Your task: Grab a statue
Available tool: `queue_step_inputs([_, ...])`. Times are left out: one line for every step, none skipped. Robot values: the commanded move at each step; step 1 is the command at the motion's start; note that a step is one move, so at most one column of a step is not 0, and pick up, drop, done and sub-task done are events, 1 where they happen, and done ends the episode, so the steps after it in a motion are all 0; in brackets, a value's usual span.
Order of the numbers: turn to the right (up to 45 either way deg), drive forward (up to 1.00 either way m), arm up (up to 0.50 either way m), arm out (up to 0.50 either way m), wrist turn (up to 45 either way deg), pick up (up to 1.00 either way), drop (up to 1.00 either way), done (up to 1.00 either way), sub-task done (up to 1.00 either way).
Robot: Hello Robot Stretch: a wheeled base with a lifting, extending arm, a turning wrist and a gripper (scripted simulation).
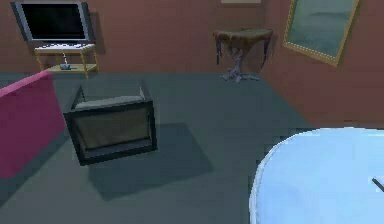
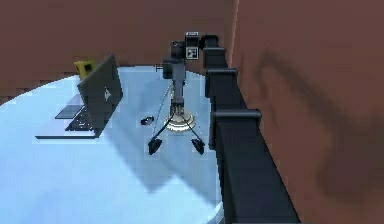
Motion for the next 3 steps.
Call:
queue_step_inputs([0.0,0.0,0.0,0.0,45.0,0.0,0.0,0.0,0.0])
queue_step_inputs([0.0,0.0,0.0,0.0,45.0,0.0,0.0,0.0,0.0])
queue_step_inputs([0.0,0.0,0.0,0.0,45.0,0.0,0.0,0.0,0.0])
